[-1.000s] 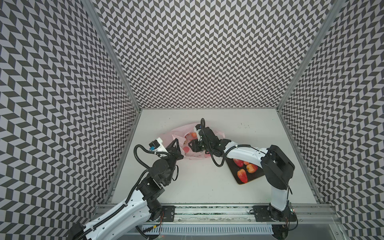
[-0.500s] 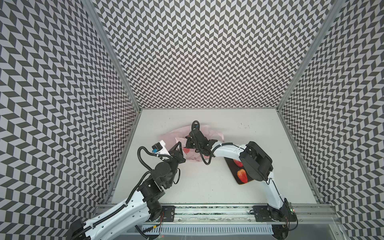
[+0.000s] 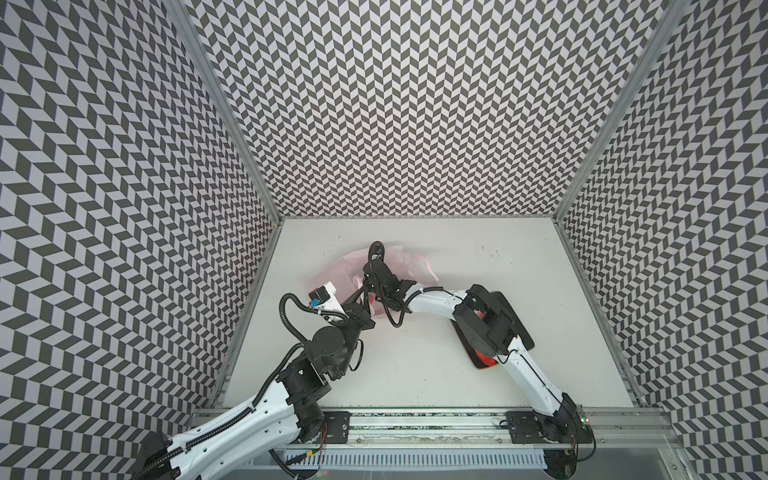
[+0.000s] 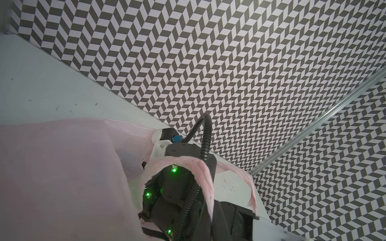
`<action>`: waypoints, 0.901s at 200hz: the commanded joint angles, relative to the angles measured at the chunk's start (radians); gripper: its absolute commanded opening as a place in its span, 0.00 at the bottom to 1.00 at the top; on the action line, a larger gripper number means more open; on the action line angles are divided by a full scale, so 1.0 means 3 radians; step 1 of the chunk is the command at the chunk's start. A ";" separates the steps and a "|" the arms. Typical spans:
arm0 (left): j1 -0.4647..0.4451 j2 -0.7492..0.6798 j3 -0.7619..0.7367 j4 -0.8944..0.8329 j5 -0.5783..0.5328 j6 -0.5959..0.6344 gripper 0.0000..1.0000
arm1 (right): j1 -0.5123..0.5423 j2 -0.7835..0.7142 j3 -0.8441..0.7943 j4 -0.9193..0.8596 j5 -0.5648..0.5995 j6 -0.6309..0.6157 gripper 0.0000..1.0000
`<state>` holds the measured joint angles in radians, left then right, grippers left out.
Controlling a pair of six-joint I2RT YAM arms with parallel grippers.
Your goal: Take the fake fruits out of the plastic bag
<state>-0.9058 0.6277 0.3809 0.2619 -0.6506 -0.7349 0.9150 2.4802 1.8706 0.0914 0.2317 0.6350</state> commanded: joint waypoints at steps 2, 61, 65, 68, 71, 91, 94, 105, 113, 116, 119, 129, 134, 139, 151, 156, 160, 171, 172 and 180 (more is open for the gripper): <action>-0.0028 -0.0056 -0.0020 0.0043 -0.0027 -0.0071 0.00 | 0.0073 0.0173 0.0232 0.0101 0.0038 -0.0288 0.79; -0.0028 -0.0186 0.0015 -0.0188 -0.0102 -0.0121 0.00 | 0.0079 0.0609 0.1017 -0.0477 0.0102 -0.0708 0.66; -0.0031 -0.0202 0.0014 -0.0207 -0.0108 -0.0133 0.00 | 0.0079 0.0591 0.0986 -0.0458 0.0118 -0.0738 0.64; -0.0029 -0.0208 0.0014 -0.0223 -0.0118 -0.0141 0.00 | 0.0079 0.0578 0.0959 -0.0443 0.0126 -0.0754 0.62; -0.0030 -0.0220 0.0014 -0.0236 -0.0128 -0.0150 0.00 | 0.0077 0.0562 0.0933 -0.0427 0.0134 -0.0773 0.61; -0.0029 -0.0301 0.0012 -0.0408 -0.0210 -0.0241 0.00 | 0.0070 0.0456 0.0783 -0.0349 0.0212 -0.0865 0.49; -0.0028 -0.0317 0.0014 -0.0441 -0.0227 -0.0262 0.00 | 0.0074 0.0436 0.0761 -0.0332 0.0211 -0.0884 0.47; -0.0031 -0.0370 0.0008 -0.0582 -0.0302 -0.0362 0.00 | 0.0074 0.0319 0.0604 -0.0212 0.0210 -0.0933 0.41; -0.0029 -0.0416 0.0000 -0.0692 -0.0359 -0.0442 0.00 | 0.0070 0.0218 0.0470 -0.0100 0.0206 -0.0959 0.37; -0.0028 -0.0438 -0.0005 -0.0733 -0.0386 -0.0475 0.00 | 0.0073 0.0181 0.0426 -0.0064 0.0206 -0.0969 0.35; -0.0028 -0.0456 -0.0007 -0.0778 -0.0408 -0.0500 0.00 | 0.0074 0.0145 0.0388 -0.0025 0.0203 -0.0975 0.34; -0.0033 -0.0492 -0.0012 -0.0929 -0.0500 -0.0626 0.00 | 0.0072 0.0030 0.0266 0.0070 0.0195 -0.0979 0.29; -0.0029 -0.0492 -0.0012 -0.1002 -0.0551 -0.0700 0.00 | 0.0073 -0.0024 0.0208 0.0105 0.0184 -0.0974 0.28; -0.0030 -0.0492 -0.0012 -0.1097 -0.0598 -0.0765 0.00 | 0.0073 -0.0076 0.0151 0.0141 0.0172 -0.0966 0.27; -0.0029 -0.0627 -0.0013 -0.1188 -0.0679 -0.0845 0.00 | 0.0070 -0.0204 0.0001 0.0228 0.0122 -0.0956 0.25; -0.0032 -0.0633 -0.0012 -0.1207 -0.0701 -0.0852 0.00 | 0.0073 -0.0271 -0.0074 0.0269 0.0106 -0.0950 0.24; -0.0029 -0.0633 -0.0009 -0.1224 -0.0724 -0.0861 0.00 | 0.0074 -0.0314 -0.0138 0.0295 0.0090 -0.0942 0.23; -0.0031 -0.0629 -0.0002 -0.1261 -0.0769 -0.0885 0.00 | 0.0074 -0.0445 -0.0303 0.0383 0.0048 -0.0933 0.22; -0.0030 -0.0627 -0.0002 -0.1264 -0.0775 -0.0887 0.00 | 0.0072 -0.0460 -0.0324 0.0392 0.0042 -0.0934 0.22; -0.0028 -0.0616 0.0003 -0.1281 -0.0799 -0.0899 0.00 | 0.0073 -0.0565 -0.0459 0.0440 0.0002 -0.0928 0.22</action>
<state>-0.9100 0.4450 0.3786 -0.0429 -0.8082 -0.9394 0.9340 2.4519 1.8076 0.0906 0.2600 0.3641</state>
